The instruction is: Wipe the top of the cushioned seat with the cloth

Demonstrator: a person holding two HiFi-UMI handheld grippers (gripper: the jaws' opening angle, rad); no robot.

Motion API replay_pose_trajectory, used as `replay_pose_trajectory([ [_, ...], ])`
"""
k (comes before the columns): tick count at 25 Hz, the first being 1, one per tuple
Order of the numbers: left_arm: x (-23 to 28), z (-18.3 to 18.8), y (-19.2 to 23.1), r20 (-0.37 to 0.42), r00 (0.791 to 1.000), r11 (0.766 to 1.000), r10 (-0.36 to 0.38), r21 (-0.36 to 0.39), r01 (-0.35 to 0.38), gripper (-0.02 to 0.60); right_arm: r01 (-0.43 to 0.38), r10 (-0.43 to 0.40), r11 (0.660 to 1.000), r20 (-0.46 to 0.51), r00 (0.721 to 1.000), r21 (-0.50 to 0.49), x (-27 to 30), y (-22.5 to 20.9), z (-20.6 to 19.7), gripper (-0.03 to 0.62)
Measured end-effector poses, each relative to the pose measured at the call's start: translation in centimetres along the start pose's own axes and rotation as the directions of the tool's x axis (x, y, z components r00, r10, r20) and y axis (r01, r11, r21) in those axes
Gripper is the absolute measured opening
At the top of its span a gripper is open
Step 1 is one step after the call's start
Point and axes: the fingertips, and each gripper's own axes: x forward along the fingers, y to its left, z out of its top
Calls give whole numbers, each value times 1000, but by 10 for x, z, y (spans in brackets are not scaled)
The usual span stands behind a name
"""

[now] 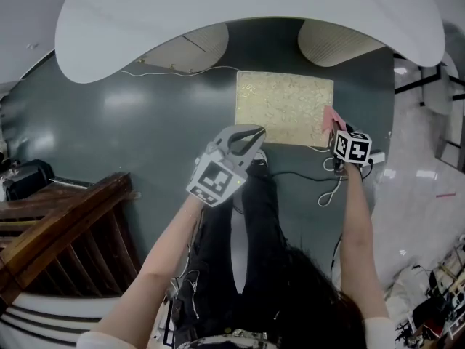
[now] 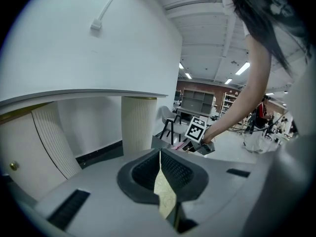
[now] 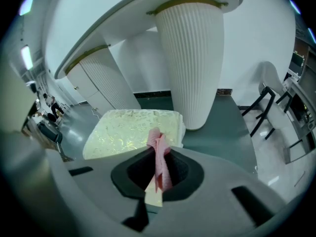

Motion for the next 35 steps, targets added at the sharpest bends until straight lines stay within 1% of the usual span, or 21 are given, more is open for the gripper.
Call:
replay_pose_trajectory([
  [4, -13, -5, 15, -1, 1000, 1000, 29, -7, -29, 6, -92, 94, 995, 36, 995, -45, -2, 53, 8, 11],
  [7, -27, -13, 25, -3, 999, 999, 52, -17, -52, 6, -164, 166, 983, 24, 986, -80, 6, 102, 2, 11],
  [12, -51, -30, 37, -13, 997, 997, 74, -27, -74, 6, -270, 271, 955, -14, 963, -124, 29, 188, -15, 11],
  [16, -62, -40, 41, -16, 996, 996, 83, -45, -83, 6, -326, 323, 935, -43, 946, -139, 45, 237, -24, 11],
  [20, -75, -49, 44, -25, 996, 995, 87, -50, -89, 6, -351, 345, 926, -70, 936, -141, 57, 269, -29, 11],
  [23, -82, -56, 47, -28, 995, 993, 98, -59, -99, 6, -356, 344, 922, -101, 934, -150, 66, 280, -35, 11],
  [26, -85, -58, 52, -30, 994, 992, 106, -65, -108, 6, -334, 319, 933, -122, 940, -135, 73, 274, -40, 11],
  [30, -83, -57, 53, -29, 994, 992, 105, -68, -107, 6, -293, 277, 949, -134, 952, -121, 72, 249, -45, 11],
  [35, -71, -52, 47, -24, 996, 994, 88, -63, -89, 6, -222, 208, 970, -133, 969, -101, 61, 199, -52, 11],
])
